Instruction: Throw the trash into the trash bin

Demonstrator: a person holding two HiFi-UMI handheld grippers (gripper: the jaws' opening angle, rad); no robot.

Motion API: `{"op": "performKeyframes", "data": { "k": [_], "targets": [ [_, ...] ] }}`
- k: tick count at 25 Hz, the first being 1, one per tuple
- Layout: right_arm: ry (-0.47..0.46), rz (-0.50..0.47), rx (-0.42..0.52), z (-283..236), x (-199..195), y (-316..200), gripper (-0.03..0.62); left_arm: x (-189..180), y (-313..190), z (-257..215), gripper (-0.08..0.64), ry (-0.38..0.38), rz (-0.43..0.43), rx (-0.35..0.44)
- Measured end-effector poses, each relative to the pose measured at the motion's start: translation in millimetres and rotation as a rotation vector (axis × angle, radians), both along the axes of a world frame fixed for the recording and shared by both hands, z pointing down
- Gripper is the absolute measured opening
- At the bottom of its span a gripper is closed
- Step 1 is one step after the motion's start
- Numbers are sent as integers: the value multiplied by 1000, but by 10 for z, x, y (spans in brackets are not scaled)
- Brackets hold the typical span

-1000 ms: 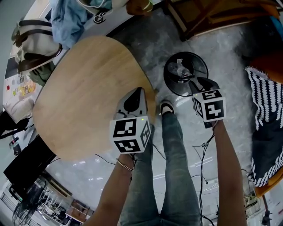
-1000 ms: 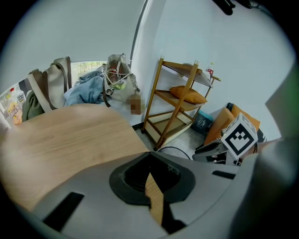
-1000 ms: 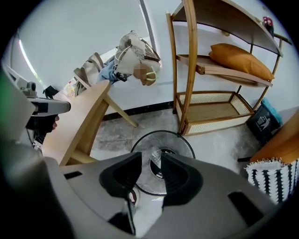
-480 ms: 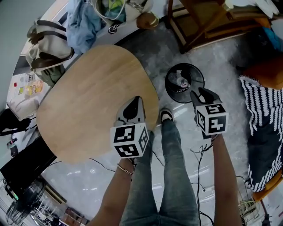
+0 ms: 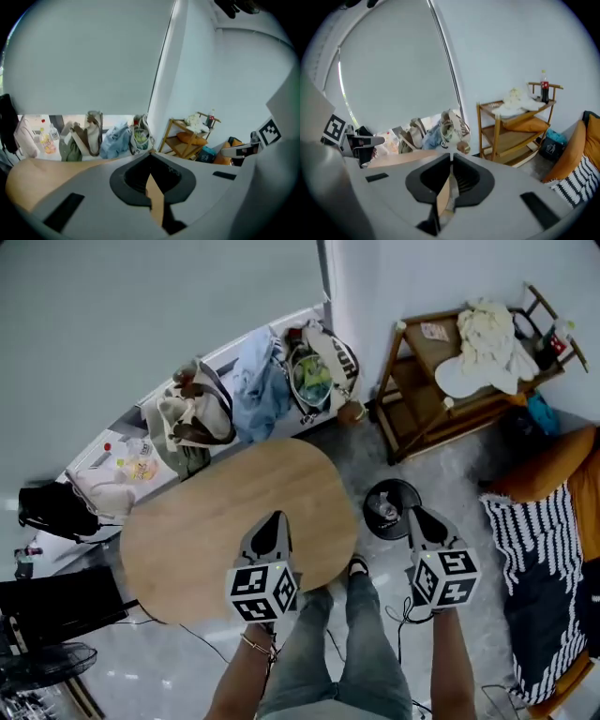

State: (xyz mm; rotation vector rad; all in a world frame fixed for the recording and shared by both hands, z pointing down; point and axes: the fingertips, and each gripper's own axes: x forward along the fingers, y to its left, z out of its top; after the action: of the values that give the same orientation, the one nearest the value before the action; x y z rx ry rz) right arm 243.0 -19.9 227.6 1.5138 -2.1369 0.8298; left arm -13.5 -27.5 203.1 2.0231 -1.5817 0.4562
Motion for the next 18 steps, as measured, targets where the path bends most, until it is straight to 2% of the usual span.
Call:
{"op": "performKeyframes", "data": {
  "k": [4, 6, 9, 12, 15, 18],
  "targets": [
    [-42, 56, 146, -1218, -38, -6, 9, -333, -33, -1100, 12, -52, 40, 162],
    [-56, 86, 229, -1784, 6, -21, 9, -451, -131, -1628, 12, -69, 54, 279],
    [-36, 141, 356, -2518, 112, 21, 8, -676, -259, -2354, 12, -87, 34, 466],
    [3, 240, 493, -3076, 291, 108, 6, -891, -292, -2930, 12, -58, -2, 612],
    [57, 324, 575, -3346, 493, 229, 6, -982, -230, -3215, 12, -25, -17, 678],
    [79, 373, 572, -3366, 634, 356, 6, -1008, -165, -3234, 12, -7, -13, 678]
  ]
}}
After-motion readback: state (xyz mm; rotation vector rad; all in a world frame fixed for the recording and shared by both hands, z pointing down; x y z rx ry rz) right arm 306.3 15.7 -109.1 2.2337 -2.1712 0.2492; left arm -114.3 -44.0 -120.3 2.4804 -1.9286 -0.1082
